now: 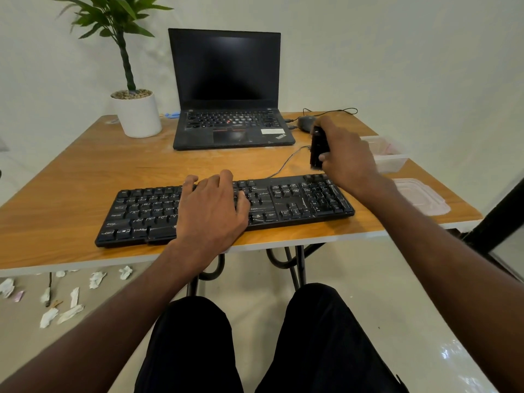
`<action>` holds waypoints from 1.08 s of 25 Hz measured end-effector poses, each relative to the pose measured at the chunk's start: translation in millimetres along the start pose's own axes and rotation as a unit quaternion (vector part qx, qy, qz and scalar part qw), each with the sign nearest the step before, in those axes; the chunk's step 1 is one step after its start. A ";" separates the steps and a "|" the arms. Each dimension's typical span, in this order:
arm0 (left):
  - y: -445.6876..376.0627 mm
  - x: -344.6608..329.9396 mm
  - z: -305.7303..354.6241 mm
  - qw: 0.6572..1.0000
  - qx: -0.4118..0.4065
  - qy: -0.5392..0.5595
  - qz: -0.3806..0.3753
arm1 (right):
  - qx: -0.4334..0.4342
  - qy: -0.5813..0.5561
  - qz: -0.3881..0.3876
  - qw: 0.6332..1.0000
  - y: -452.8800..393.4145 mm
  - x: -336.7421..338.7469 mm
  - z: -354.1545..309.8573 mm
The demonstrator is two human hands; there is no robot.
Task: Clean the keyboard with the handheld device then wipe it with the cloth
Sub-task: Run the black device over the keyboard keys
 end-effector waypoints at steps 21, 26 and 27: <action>1.4 0.3 -1.0 1.000 0.003 0.008 0.002 | -0.023 -0.031 0.013 0.999 7.2 5.5 14.5; 0.5 1.2 -3.8 1.000 0.014 0.023 -0.013 | -0.005 -0.196 0.068 0.978 9.9 18.4 -10.3; -1.8 5.1 -8.8 0.999 0.016 0.033 -0.013 | -0.005 -0.217 0.056 0.974 11.4 13.0 -15.8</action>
Point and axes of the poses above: each hand's wrist, its own y-axis away from the middle knuckle, its own x-axis out of the back of the hand, z = x × y, the point moved 9 cm from there along -y, towards the middle knuckle, and after that the axes turned 15 degrees about -y, right-handed, at the moved point
